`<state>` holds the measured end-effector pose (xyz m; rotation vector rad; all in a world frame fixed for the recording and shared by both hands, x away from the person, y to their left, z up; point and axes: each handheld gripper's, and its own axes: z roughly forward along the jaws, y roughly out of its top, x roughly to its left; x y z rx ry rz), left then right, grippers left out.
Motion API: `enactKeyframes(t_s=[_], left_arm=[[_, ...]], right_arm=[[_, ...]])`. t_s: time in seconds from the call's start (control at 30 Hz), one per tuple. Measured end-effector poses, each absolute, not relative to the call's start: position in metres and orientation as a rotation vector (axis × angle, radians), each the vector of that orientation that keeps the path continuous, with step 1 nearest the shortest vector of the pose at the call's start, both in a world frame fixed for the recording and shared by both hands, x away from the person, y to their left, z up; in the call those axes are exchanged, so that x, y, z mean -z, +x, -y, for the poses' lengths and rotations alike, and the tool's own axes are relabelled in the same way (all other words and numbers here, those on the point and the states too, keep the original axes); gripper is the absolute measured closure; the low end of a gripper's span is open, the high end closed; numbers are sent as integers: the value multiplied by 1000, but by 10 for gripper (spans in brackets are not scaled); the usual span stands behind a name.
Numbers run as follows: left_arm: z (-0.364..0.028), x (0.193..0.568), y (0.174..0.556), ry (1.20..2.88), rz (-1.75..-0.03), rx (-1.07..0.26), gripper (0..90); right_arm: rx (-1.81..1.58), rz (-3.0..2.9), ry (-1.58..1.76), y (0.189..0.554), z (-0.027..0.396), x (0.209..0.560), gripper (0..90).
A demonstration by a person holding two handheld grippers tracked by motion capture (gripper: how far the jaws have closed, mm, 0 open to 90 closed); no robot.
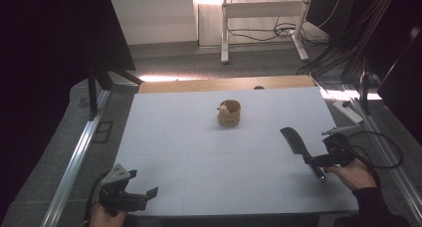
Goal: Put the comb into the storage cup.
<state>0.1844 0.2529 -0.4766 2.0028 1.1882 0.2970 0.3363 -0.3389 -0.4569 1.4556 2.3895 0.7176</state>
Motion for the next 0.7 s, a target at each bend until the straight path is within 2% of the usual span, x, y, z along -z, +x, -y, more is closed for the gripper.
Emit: enactKeyframes(t_s=[0.7], left_arm=[[-254,477,185,1999,-1196,-291,19]], right_arm=[[-632,-2422,1399,342,332,466,0]])
